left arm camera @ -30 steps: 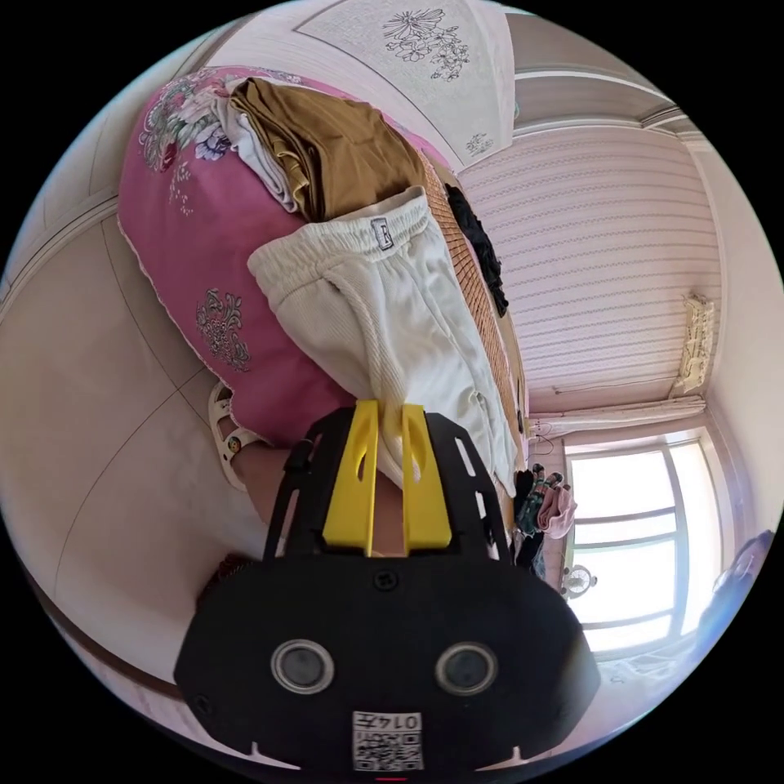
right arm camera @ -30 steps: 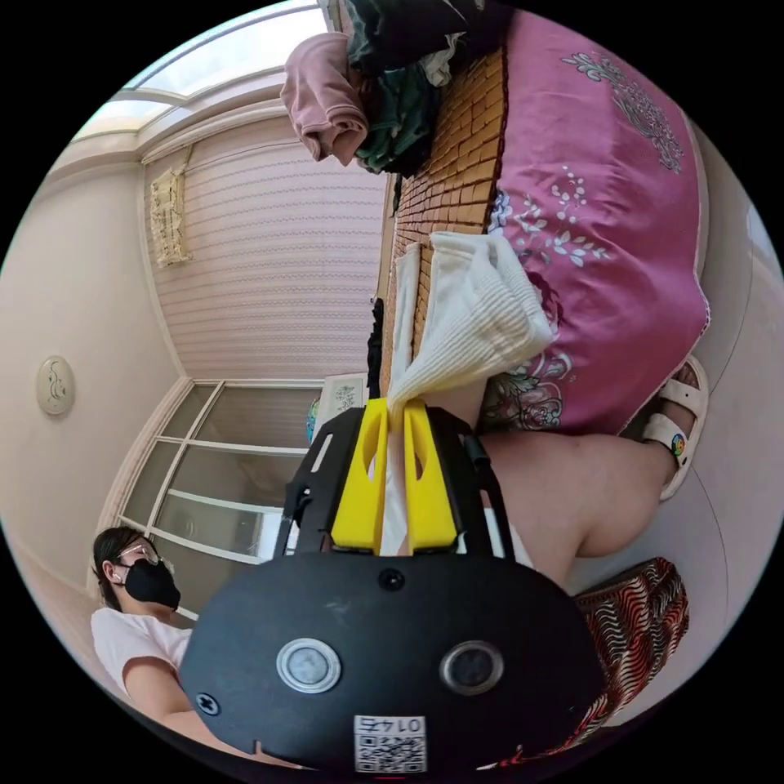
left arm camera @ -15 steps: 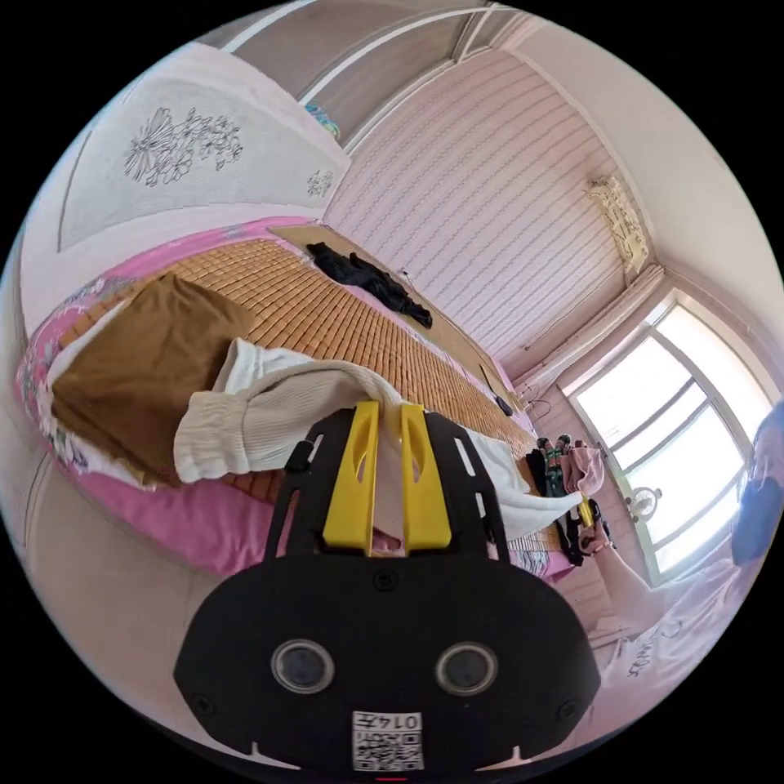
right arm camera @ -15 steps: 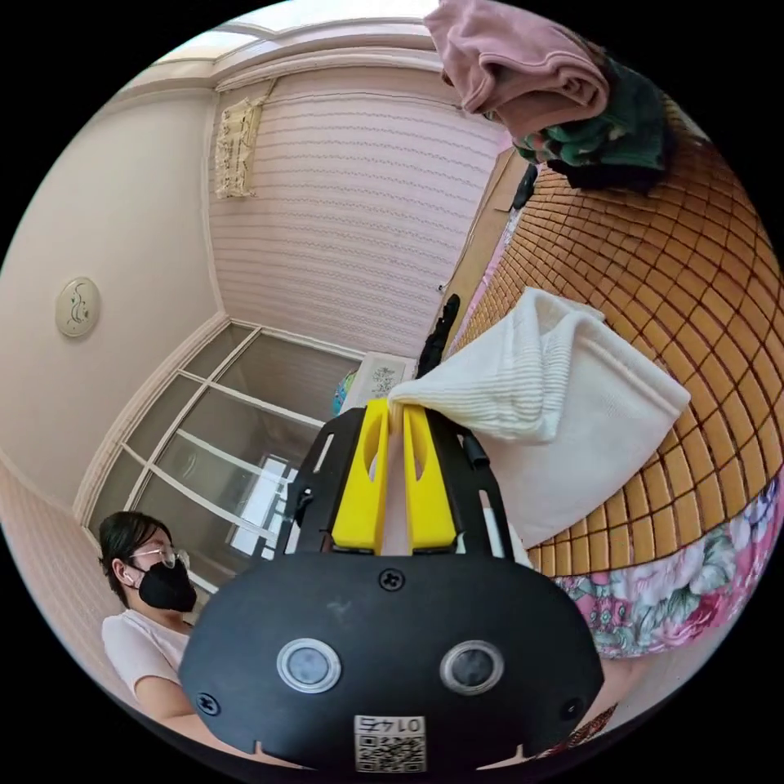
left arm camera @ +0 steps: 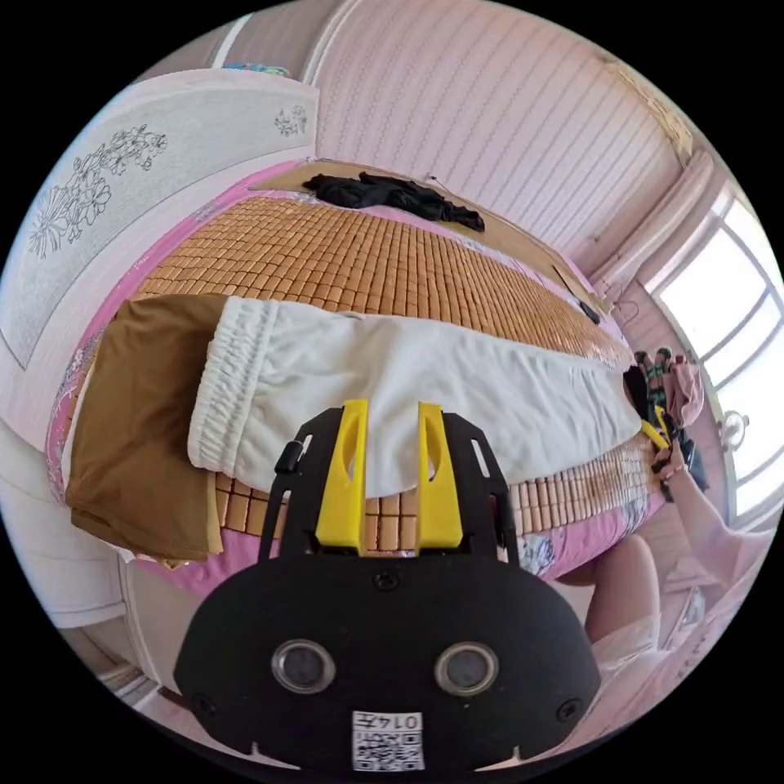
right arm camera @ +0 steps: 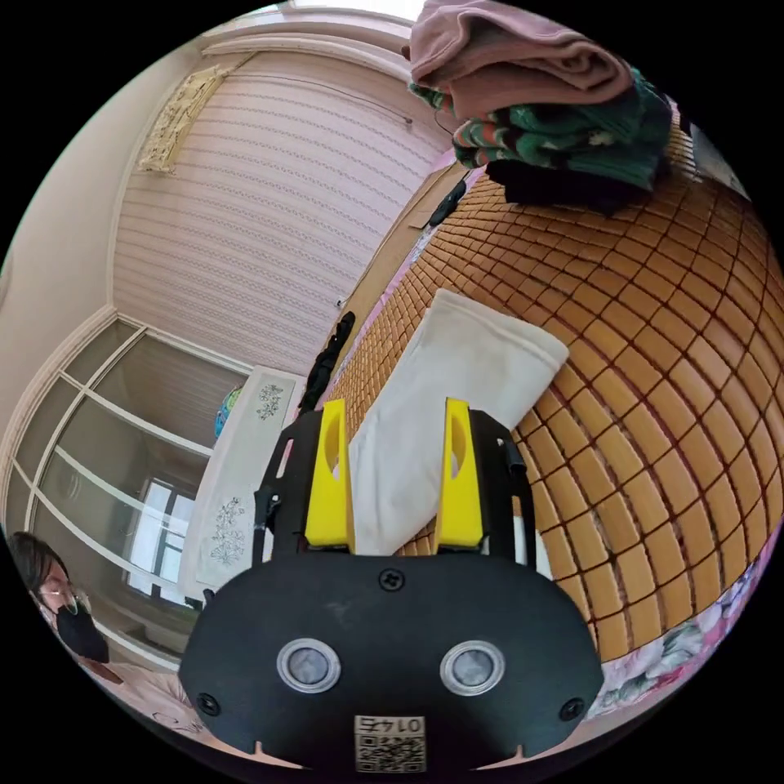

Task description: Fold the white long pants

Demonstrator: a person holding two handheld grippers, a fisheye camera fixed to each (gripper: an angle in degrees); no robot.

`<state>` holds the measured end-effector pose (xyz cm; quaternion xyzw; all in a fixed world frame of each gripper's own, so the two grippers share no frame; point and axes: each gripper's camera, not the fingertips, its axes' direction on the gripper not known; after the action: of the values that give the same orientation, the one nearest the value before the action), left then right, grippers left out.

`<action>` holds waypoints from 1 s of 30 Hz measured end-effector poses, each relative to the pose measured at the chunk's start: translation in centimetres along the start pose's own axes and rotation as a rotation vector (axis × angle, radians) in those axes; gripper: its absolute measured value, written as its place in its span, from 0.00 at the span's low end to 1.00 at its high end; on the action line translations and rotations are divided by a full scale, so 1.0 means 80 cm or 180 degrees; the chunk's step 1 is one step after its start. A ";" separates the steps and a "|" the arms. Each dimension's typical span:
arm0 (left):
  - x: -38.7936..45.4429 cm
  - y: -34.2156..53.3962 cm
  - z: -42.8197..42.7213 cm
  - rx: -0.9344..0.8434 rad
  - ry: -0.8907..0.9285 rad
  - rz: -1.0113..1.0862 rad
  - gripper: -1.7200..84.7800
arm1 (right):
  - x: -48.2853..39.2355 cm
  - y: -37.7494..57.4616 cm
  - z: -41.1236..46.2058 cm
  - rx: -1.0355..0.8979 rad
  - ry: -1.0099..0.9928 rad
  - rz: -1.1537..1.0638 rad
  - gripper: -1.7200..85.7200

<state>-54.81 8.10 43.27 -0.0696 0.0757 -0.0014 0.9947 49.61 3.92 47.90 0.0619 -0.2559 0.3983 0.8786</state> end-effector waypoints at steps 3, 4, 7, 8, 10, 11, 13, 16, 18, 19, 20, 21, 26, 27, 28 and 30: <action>0.048 0.026 -0.011 0.0127 -0.0252 0.0553 0.11 | 0.006 0.029 -0.021 0.0138 0.0418 -0.0235 0.21; 0.070 0.032 -0.015 0.0167 -0.0209 0.0855 0.11 | 0.005 0.033 -0.017 0.0039 0.0445 -0.0378 0.22; 0.128 0.042 -0.014 0.0269 -0.0237 0.1615 0.14 | -0.004 0.033 0.010 -0.0270 0.0297 -0.0523 0.24; 0.148 0.042 -0.007 0.0269 -0.0363 0.1785 0.15 | -0.010 0.033 0.023 -0.0317 0.0362 -0.0570 0.25; 0.173 0.037 0.009 0.0181 -0.0423 0.1970 0.17 | -0.016 0.033 0.043 -0.0322 0.0414 -0.0530 0.26; 0.187 0.031 0.022 0.0079 -0.0456 0.2066 0.17 | -0.017 0.033 0.055 -0.0288 0.0362 -0.0468 0.26; 0.207 0.026 0.045 -0.0042 -0.0671 0.2250 0.18 | -0.020 0.031 0.070 -0.0230 0.0291 -0.0356 0.26; 0.222 0.021 0.092 -0.0251 -0.0898 0.2176 0.16 | -0.030 0.024 0.091 -0.0170 0.0188 -0.0232 0.24; 0.220 0.010 0.096 -0.0182 -0.0778 0.1794 0.14 | -0.034 0.018 0.099 -0.0200 0.0076 -0.0090 0.22; 0.219 0.002 0.096 -0.0243 -0.0711 0.1608 0.13 | -0.033 0.015 0.097 -0.0178 0.0012 0.0034 0.18; 0.220 -0.002 0.095 -0.0295 -0.0658 0.1559 0.11 | -0.028 0.013 0.091 -0.0204 -0.0102 0.0174 0.14; 0.220 -0.003 0.094 -0.0311 -0.0665 0.1567 0.10 | -0.025 0.011 0.088 -0.0213 -0.0224 0.0226 0.12; 0.217 0.002 0.057 -0.0430 -0.0505 0.1674 0.07 | -0.010 0.026 0.018 -0.0360 -0.0588 0.0014 0.07; 0.218 0.007 0.050 -0.0440 -0.0491 0.1715 0.07 | -0.009 0.031 0.005 -0.0373 -0.0571 -0.0036 0.07; 0.220 0.021 0.037 -0.0479 -0.0455 0.1795 0.06 | -0.005 0.041 -0.023 -0.0397 -0.0551 -0.0084 0.06; 0.227 0.049 0.018 -0.0582 -0.0361 0.1940 0.06 | 0.007 0.061 -0.073 -0.0403 -0.0535 -0.0099 0.06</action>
<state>-36.67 11.93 41.38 -0.1327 0.0373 0.3073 0.9416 48.72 9.40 42.66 0.0434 -0.3524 0.3610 0.8623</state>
